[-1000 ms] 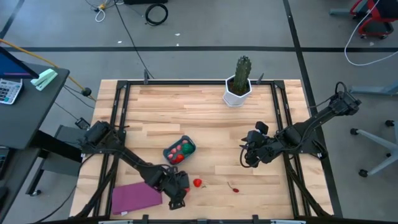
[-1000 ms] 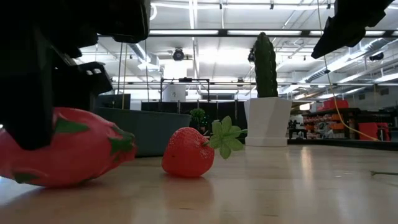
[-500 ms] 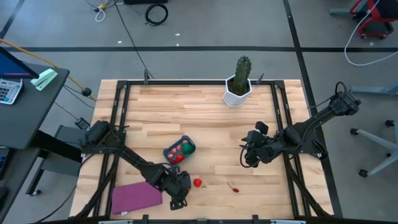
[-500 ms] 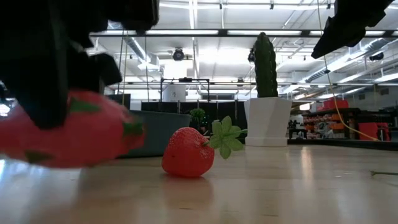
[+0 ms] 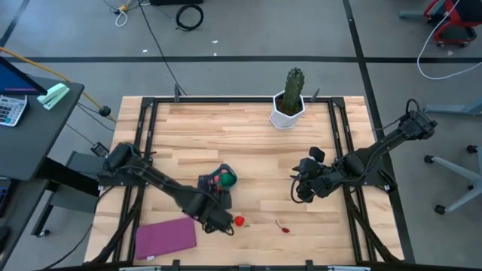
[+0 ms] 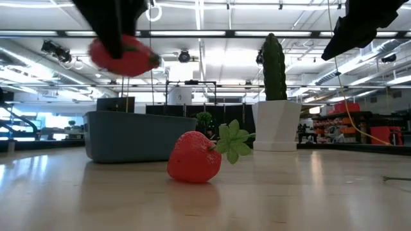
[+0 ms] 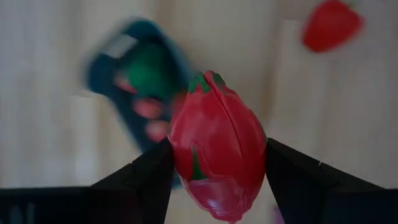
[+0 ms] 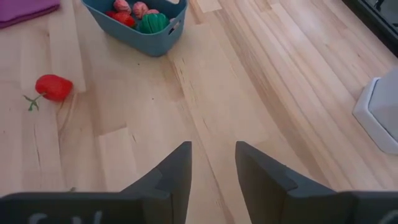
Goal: Pick and placing Produce into tupperware
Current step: Put the pink dragon fruit into the blue bin
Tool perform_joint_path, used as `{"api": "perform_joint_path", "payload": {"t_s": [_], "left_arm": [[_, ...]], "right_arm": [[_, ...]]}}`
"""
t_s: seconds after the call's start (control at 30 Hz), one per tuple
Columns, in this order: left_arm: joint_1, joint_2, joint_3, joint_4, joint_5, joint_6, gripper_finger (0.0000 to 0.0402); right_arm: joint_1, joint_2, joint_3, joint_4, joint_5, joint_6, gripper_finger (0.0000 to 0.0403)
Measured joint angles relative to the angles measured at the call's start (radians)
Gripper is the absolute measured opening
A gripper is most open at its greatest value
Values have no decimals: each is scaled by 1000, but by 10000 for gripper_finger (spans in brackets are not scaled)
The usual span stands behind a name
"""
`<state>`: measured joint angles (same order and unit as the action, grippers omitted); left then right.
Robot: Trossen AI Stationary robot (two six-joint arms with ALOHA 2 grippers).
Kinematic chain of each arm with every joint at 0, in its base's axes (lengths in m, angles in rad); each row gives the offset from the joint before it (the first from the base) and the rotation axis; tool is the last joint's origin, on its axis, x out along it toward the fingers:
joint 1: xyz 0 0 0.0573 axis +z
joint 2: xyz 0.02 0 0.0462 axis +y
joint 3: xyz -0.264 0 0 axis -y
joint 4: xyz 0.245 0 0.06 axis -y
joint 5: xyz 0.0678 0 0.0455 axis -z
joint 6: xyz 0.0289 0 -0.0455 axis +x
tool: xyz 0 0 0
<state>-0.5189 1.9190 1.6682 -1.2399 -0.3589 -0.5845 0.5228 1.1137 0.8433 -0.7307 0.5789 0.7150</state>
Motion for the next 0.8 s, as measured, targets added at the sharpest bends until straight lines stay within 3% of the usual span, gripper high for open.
{"api": "perform_joint_path", "payload": {"t_s": [0.1,0.27,0.5,0.63,0.8], "left_arm": [[44,-1,36,-53,-44,43,239],[128,-2,28,-43,22,47,236],[207,-2,-132,24,98,51,239],[207,0,-236,151,149,78,238],[200,0,-285,195,153,75,236]], "right_arm": [[0,0,0,0,0,-1,132],[0,0,0,0,0,-1,132],[0,0,0,0,0,-1,132],[0,0,0,0,0,-1,132],[0,0,0,0,0,-1,132]]}}
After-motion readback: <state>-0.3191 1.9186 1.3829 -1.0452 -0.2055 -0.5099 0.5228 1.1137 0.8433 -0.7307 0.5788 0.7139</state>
